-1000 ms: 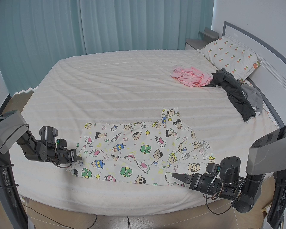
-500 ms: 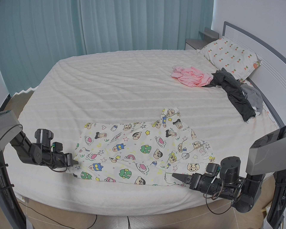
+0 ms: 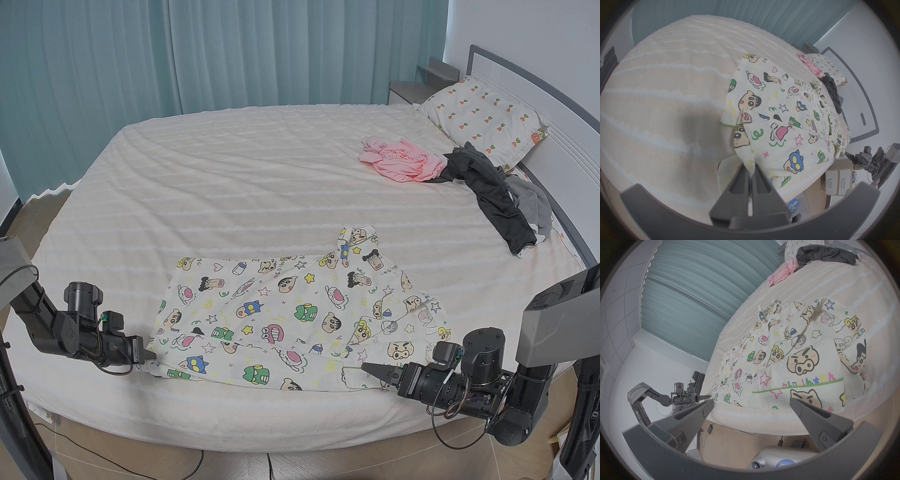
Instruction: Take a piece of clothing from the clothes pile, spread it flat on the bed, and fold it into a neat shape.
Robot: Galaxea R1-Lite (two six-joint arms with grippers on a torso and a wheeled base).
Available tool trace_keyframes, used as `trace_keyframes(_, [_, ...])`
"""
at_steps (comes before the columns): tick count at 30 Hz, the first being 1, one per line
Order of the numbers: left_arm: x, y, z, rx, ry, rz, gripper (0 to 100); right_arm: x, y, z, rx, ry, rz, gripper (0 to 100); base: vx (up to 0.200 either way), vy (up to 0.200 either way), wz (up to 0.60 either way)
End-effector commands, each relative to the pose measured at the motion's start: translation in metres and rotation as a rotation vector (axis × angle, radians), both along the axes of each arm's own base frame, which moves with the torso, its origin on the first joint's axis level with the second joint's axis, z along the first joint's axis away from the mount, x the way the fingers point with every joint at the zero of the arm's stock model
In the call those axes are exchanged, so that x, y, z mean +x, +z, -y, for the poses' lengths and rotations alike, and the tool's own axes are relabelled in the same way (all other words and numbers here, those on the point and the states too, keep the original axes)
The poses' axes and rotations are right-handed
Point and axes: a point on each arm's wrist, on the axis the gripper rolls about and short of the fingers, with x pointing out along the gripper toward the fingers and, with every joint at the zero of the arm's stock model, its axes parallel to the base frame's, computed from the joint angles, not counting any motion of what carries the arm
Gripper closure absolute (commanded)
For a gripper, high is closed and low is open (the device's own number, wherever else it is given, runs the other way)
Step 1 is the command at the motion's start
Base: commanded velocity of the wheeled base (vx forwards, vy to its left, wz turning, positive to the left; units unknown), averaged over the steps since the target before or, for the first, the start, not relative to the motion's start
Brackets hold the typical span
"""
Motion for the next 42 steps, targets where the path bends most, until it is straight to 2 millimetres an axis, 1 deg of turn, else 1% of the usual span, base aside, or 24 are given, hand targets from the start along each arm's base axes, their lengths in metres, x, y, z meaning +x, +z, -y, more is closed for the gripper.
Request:
trace_keyframes(1, [-0.004,-0.002,0.0,-0.003,0.0,-0.013,100,0.0,0.002,0.0,0.009,0.001,0.014,0,0.0,0.0,0.0])
trace_keyframes(6, [-0.007,-0.005,0.001,-0.004,-0.004,-0.023,100,0.001,0.003,0.0,0.011,-0.002,0.018,0,0.0,0.0,0.0])
trace_keyframes(9, [-0.007,-0.005,0.001,-0.01,-0.003,-0.024,100,0.001,0.009,0.002,0.021,-0.007,0.039,0,0.0,0.0,0.0])
trace_keyframes(10, [-0.007,-0.005,0.001,-0.01,-0.002,-0.025,0,0.001,0.013,0.003,0.026,-0.009,0.053,0,0.0,0.0,0.0])
trace_keyframes(11, [-0.007,-0.005,0.001,-0.01,-0.002,-0.025,0,0.001,0.015,0.004,0.028,-0.012,0.061,0,0.0,0.0,0.0])
trace_keyframes(13, [-0.008,-0.004,0.001,-0.013,0.001,-0.023,0,0.003,0.027,0.011,0.041,-0.035,0.101,0,0.0,0.0,0.0])
trace_keyframes(15, [-0.012,-0.003,0.002,-0.025,-0.007,-0.024,0,0.007,0.036,0.022,0.022,-0.062,0.155,0,0.0,0.0,0.0])
trace_keyframes(17, [-0.016,-0.001,0.003,-0.051,-0.022,-0.024,0,0.013,0.037,0.035,-0.024,-0.095,0.194,0,0.0,0.0,0.0])
trace_keyframes(20, [-0.019,0.005,0.001,-0.081,-0.033,0.0,0,0.023,0.032,0.056,-0.097,-0.136,0.224,0,0.0,0.0,0.0])
trace_keyframes(22, [-0.019,0.011,-0.001,-0.083,-0.028,0.022,0,0.029,0.023,0.068,-0.129,-0.129,0.213,0,0.0,0.0,0.0])
trace_keyframes(24, [-0.018,0.015,-0.005,-0.08,-0.017,0.04,0,0.034,0.008,0.076,-0.152,-0.099,0.176,0,0.0,0.0,0.0])
trace_keyframes(26, [-0.018,0.016,-0.005,-0.079,-0.016,0.043,0,0.035,0.006,0.077,-0.155,-0.096,0.171,0,0.0,0.0,0.0])
trace_keyframes(27, [-0.015,0.02,-0.008,-0.085,0.005,0.07,0,0.042,-0.015,0.081,-0.199,-0.071,0.139,0,0.0,0.0,0.0])
trace_keyframes(29, [-0.011,0.022,-0.008,-0.098,0.026,0.093,0,0.046,-0.025,0.081,-0.218,-0.059,0.131,0,0.0,0.0,0.0])
trace_keyframes(30, [-0.011,0.022,-0.008,-0.098,0.026,0.093,0,0.046,-0.025,0.081,-0.218,-0.059,0.131,0,0.0,0.0,0.0])
trace_keyframes(31, [-0.007,0.023,-0.009,-0.117,0.052,0.11,0,0.048,-0.03,0.079,-0.215,-0.04,0.123,0,0.0,0.0,0.0])
trace_keyframes(33, [-0.001,0.025,-0.01,-0.132,0.072,0.136,0,0.049,-0.032,0.077,-0.2,-0.003,0.121,0,0.0,0.0,0.0])
trace_keyframes(34, [0.002,0.023,-0.011,-0.135,0.076,0.139,0,0.05,-0.032,0.076,-0.191,0.014,0.123,0,0.0,0.0,0.0])
trace_keyframes(36, [0.003,0.021,-0.011,-0.136,0.076,0.138,0,0.05,-0.032,0.075,-0.189,0.017,0.124,0,0.0,0.0,0.0])
trace_keyframes(37, [0.009,0.015,-0.011,-0.134,0.069,0.14,0,0.054,-0.036,0.072,-0.187,0.034,0.124,0,0.0,0.0,0.0])
trace_keyframes(42, [0.011,0.013,-0.011,-0.135,0.071,0.138,0,0.064,-0.035,0.072,-0.186,0.027,0.134,0,0.0,0.0,0.0])
